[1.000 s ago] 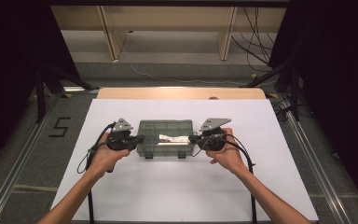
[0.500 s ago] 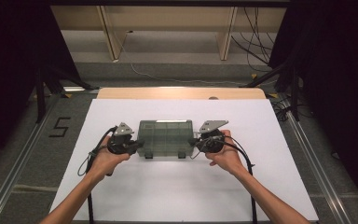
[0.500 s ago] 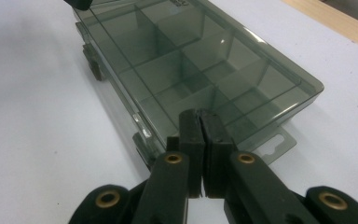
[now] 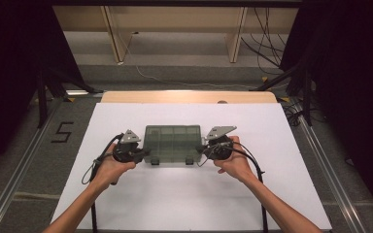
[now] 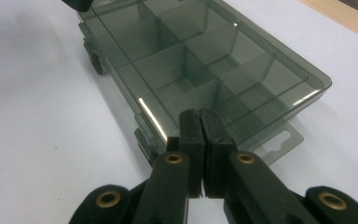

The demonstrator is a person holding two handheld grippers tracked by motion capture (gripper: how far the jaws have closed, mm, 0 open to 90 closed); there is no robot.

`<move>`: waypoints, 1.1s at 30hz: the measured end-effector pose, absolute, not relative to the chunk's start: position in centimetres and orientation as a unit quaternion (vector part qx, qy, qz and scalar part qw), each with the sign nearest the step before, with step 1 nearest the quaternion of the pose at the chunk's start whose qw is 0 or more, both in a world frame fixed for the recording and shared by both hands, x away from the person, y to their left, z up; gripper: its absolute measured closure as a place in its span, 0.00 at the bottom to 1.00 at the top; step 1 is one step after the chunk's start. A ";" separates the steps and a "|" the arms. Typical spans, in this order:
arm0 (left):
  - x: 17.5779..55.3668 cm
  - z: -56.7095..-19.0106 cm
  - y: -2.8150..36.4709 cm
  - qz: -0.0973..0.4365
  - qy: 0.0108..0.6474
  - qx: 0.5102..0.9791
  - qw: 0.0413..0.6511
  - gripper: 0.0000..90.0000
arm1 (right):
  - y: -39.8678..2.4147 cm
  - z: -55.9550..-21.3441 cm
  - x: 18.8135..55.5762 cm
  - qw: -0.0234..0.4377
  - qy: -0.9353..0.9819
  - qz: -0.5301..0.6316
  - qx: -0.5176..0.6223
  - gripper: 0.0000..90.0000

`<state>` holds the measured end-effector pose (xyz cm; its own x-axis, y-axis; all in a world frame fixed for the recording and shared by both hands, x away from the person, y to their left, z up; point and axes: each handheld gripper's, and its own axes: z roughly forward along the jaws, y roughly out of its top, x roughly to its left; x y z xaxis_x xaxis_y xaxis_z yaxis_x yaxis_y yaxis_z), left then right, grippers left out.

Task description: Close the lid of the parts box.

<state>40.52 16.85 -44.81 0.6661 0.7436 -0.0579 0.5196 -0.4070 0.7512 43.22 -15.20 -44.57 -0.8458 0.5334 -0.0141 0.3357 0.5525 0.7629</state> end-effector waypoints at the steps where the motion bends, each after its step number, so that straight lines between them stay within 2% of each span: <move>1: 40.5 -44.8 16.9 0.145 0.379 0.828 0.387 0.99 | -15.2 -44.6 43.2 0.123 0.873 0.402 0.249 0.99; 17: 40.4 -45.3 16.5 0.144 0.377 0.831 0.384 0.99 | -15.2 -45.1 43.3 0.123 0.876 0.394 0.251 0.99; 24: 40.3 -45.3 16.5 0.152 0.371 0.834 0.380 0.95 | -15.2 -45.1 43.1 0.122 0.875 0.395 0.252 0.99; 29: 40.0 -45.4 16.4 0.149 0.379 0.819 0.405 0.85 | -15.5 -44.9 43.2 0.125 0.866 0.405 0.265 0.91; 31: 39.8 -45.2 16.5 0.145 0.376 0.809 0.427 0.69 | -15.7 -44.6 43.2 0.125 0.858 0.419 0.270 0.81; 33: 39.5 -44.9 16.6 0.145 0.377 0.801 0.441 0.60 | -15.9 -44.3 43.1 0.129 0.849 0.429 0.282 0.71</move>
